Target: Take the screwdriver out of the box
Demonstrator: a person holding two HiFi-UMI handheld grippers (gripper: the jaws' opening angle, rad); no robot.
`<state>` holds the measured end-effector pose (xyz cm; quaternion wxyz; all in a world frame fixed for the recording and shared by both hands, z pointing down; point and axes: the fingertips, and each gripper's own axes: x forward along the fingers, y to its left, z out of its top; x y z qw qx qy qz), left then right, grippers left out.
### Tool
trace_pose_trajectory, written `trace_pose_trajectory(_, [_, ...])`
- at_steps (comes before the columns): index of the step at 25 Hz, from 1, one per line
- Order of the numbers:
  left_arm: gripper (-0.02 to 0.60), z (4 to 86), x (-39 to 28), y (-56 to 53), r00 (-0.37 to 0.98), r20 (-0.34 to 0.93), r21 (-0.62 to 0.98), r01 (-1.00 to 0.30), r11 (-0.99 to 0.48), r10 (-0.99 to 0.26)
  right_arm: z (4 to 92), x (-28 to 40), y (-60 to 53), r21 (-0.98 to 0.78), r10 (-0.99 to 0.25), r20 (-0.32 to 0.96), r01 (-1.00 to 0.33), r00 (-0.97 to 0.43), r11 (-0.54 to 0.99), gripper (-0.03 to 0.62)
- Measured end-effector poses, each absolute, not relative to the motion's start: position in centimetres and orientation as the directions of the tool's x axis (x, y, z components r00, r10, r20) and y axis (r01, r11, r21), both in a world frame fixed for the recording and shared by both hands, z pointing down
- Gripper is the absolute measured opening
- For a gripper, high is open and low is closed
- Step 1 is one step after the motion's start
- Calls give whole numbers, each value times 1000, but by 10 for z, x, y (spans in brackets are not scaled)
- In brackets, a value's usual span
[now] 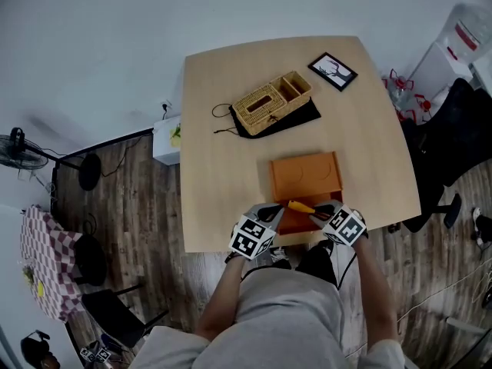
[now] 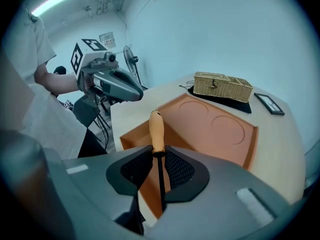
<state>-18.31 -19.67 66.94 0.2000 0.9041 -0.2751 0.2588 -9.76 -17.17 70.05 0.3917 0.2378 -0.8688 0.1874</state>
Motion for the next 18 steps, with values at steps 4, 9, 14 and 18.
trace_pose_trajectory(4, [54, 673, -194, -198, 704, 571, 237, -634, -736, -423, 691, -103, -179, -166, -333, 709, -606, -622, 778, 77])
trace_pose_trajectory(9, [54, 678, -215, -208, 667, 571, 253, -698, -670, -479, 678, -110, -193, -198, -409, 639, -653, -652, 731, 75])
trace_pose_trajectory(14, [54, 669, -214, -212, 648, 548, 286, -740, -609, -530, 661, -105, -196, -224, -487, 571, -696, -661, 682, 72])
trace_pose_trajectory(18, [54, 663, -202, -216, 620, 549, 281, -769, -575, -561, 660, -95, -199, -225, -515, 559, -716, -650, 660, 72])
